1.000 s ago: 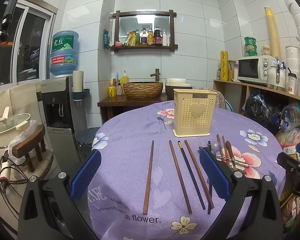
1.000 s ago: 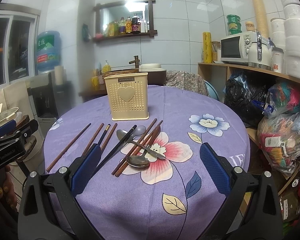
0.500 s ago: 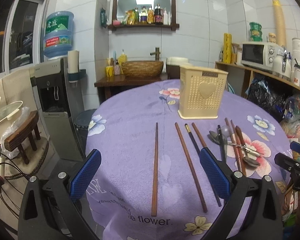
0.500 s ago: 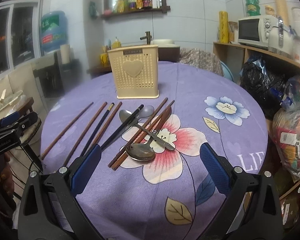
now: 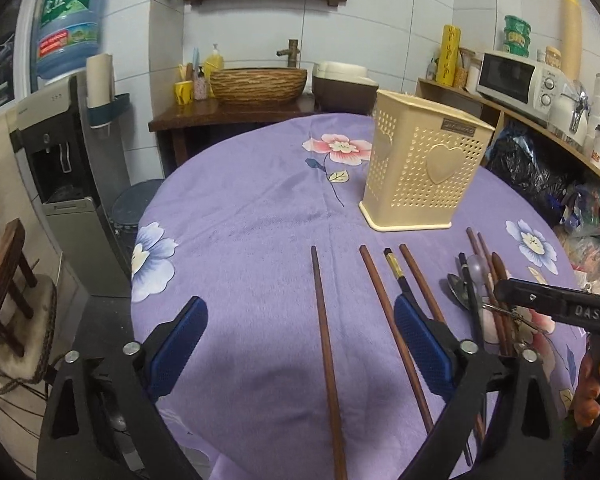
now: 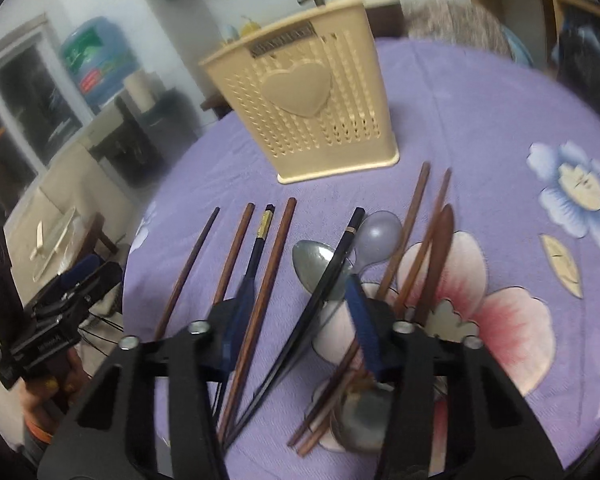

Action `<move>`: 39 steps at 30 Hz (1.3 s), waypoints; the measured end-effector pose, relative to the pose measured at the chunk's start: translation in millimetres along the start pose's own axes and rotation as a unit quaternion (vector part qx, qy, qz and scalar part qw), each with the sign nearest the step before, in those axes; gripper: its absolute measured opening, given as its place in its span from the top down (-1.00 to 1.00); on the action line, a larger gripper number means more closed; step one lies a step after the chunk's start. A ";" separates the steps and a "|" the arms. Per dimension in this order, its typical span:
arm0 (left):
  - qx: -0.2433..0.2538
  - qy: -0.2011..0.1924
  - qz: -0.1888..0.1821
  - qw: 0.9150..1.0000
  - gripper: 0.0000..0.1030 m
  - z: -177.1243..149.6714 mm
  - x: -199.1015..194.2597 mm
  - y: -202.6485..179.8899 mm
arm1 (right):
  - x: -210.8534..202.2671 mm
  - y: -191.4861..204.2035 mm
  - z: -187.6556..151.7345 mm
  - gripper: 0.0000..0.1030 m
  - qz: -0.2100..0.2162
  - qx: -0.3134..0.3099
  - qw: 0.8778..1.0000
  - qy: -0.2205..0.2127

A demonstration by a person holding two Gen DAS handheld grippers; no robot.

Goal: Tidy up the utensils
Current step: 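Close the left tool on a brown chopstick while the right tool grasps a black chopstick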

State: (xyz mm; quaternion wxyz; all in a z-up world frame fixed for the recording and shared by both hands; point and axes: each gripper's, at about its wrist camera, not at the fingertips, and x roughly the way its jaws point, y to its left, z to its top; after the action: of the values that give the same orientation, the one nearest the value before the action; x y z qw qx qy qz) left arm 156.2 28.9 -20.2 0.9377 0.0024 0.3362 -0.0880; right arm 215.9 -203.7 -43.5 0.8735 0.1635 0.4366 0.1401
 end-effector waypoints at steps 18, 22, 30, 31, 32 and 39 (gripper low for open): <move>-0.013 0.104 -0.032 0.994 -0.15 16.3 66.1 1.9 | 46.9 -1.4 21.6 0.57 -0.068 0.043 0.996 0.045; -0.014 0.119 -0.029 0.992 -0.03 18.2 77.7 2.2 | 59.0 3.7 26.2 0.57 -0.079 0.039 0.995 0.049; 0.004 0.143 -0.012 0.990 0.21 28.0 100.9 -7.4 | 63.1 1.3 31.6 0.63 -0.087 0.038 0.994 0.049; 0.010 0.144 -0.007 0.989 0.29 30.0 103.2 -9.4 | 64.5 0.4 33.2 0.68 -0.089 0.039 0.994 0.049; 0.011 0.145 -0.004 0.989 0.35 30.6 103.8 -9.8 | 64.3 -1.3 33.7 0.74 -0.090 0.039 0.994 0.048; 0.006 0.145 0.003 0.989 0.86 35.7 109.5 -7.0 | 60.4 -6.5 32.0 0.75 -0.077 0.047 0.995 0.043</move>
State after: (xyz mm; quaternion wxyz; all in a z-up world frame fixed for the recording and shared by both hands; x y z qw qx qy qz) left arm 260.6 1.8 -61.2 0.8791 0.0220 0.4684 -0.0855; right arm 277.4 -191.4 -71.4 0.8534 0.1640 0.4913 0.0590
